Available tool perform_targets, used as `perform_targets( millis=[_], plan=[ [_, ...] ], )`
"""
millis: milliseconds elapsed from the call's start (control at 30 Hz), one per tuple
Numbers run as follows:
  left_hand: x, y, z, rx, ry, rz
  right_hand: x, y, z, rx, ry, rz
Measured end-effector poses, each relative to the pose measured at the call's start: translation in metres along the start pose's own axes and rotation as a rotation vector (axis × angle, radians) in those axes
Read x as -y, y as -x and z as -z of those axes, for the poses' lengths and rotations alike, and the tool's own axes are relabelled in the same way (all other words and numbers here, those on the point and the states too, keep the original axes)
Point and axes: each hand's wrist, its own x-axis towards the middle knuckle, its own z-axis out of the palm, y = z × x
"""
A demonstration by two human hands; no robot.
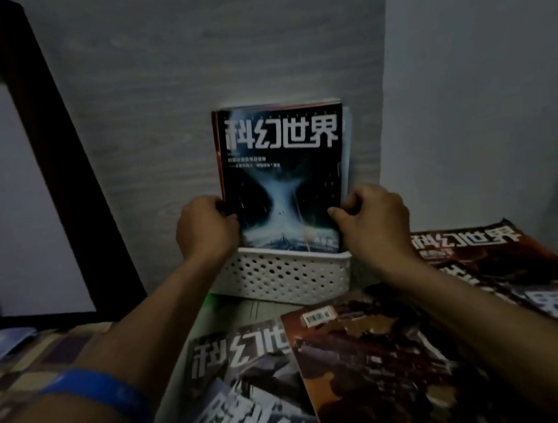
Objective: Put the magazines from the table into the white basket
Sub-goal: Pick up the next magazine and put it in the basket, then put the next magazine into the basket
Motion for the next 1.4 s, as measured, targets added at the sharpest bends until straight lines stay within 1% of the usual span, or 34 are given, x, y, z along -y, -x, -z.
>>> perform_targets(
  millis=[100,167,200,233,300,333,367,400,433,467,500,533,567,633,667,700,767,833,900,967,1033,1100,1133,1167,1200,1233,1267,1300,1333,1400],
  plan=[
    [-0.005,0.008,0.005,0.007,0.013,0.024,0.004,0.002,0.001,0.002,0.051,0.004],
    [-0.003,0.015,0.010,0.079,0.013,-0.005,0.006,0.006,0.002,0.030,0.070,0.020],
    [-0.004,0.021,0.012,0.137,0.009,-0.033,0.007,0.007,0.005,0.069,0.051,0.013],
    [-0.005,0.030,0.014,0.181,0.025,-0.056,0.008,0.006,0.010,0.139,0.007,-0.008],
    [-0.013,0.055,0.018,0.204,0.103,-0.061,0.011,0.002,0.026,0.368,-0.171,-0.088],
    [-0.018,0.072,0.019,0.185,0.135,-0.066,0.012,0.001,0.036,0.483,-0.278,-0.126],
    [-0.026,0.091,0.021,0.152,0.153,-0.093,0.013,0.003,0.048,0.560,-0.356,-0.150],
    [-0.033,0.108,0.023,0.118,0.171,-0.148,0.012,0.007,0.060,0.602,-0.390,-0.159],
    [-0.040,0.124,0.026,0.101,0.189,-0.229,0.010,0.014,0.072,0.612,-0.383,-0.150],
    [-0.046,0.136,0.028,0.127,0.174,-0.321,0.007,0.023,0.085,0.606,-0.337,-0.125],
    [-0.050,0.143,0.028,0.199,0.111,-0.392,0.003,0.034,0.096,0.590,-0.245,-0.085],
    [-0.055,0.149,0.030,0.301,0.015,-0.414,-0.001,0.049,0.107,0.577,-0.125,-0.030],
    [-0.057,0.153,0.030,0.422,-0.083,-0.386,-0.004,0.066,0.119,0.563,-0.016,0.025],
    [-0.063,0.159,0.032,0.656,-0.192,-0.271,-0.013,0.102,0.141,0.516,0.107,0.099],
    [-0.065,0.161,0.032,0.718,-0.212,-0.248,-0.017,0.119,0.150,0.503,0.151,0.132],
    [-0.068,0.163,0.033,0.720,-0.216,-0.252,-0.020,0.134,0.157,0.501,0.190,0.178],
    [-0.075,0.167,0.038,0.650,-0.224,-0.291,-0.028,0.159,0.167,0.507,0.231,0.247],
    [-0.084,0.169,0.047,0.606,-0.303,-0.351,-0.032,0.170,0.172,0.483,0.215,0.250],
    [-0.093,0.173,0.056,0.625,-0.336,-0.372,-0.032,0.171,0.177,0.482,0.184,0.261],
    [-0.101,0.178,0.067,0.665,-0.203,-0.333,-0.031,0.169,0.182,0.495,0.111,0.222],
    [-0.103,0.181,0.080,0.658,-0.021,-0.278,-0.032,0.170,0.187,0.451,0.030,0.097],
    [-0.101,0.185,0.097,0.637,0.232,-0.211,-0.032,0.169,0.196,0.247,0.011,-0.116],
    [-0.100,0.187,0.106,0.629,0.402,-0.175,-0.031,0.167,0.202,0.135,-0.078,-0.259],
    [-0.100,0.190,0.113,0.609,0.570,-0.151,-0.028,0.162,0.208,0.064,-0.255,-0.415],
    [-0.103,0.195,0.121,0.577,0.712,-0.137,-0.022,0.156,0.213,0.031,-0.489,-0.551],
    [-0.110,0.199,0.128,0.545,0.823,-0.120,-0.014,0.149,0.216,0.050,-0.701,-0.652],
    [-0.117,0.203,0.132,0.516,0.912,-0.097,-0.003,0.143,0.218,0.073,-0.833,-0.678],
    [-0.126,0.205,0.137,0.488,0.975,-0.083,0.008,0.136,0.220,0.065,-0.858,-0.634],
    [-0.133,0.206,0.142,0.456,1.012,-0.093,0.020,0.130,0.222,0.026,-0.837,-0.560],
    [-0.144,0.204,0.153,0.391,0.995,-0.180,0.040,0.115,0.231,-0.066,-0.816,-0.426]
  ],
)
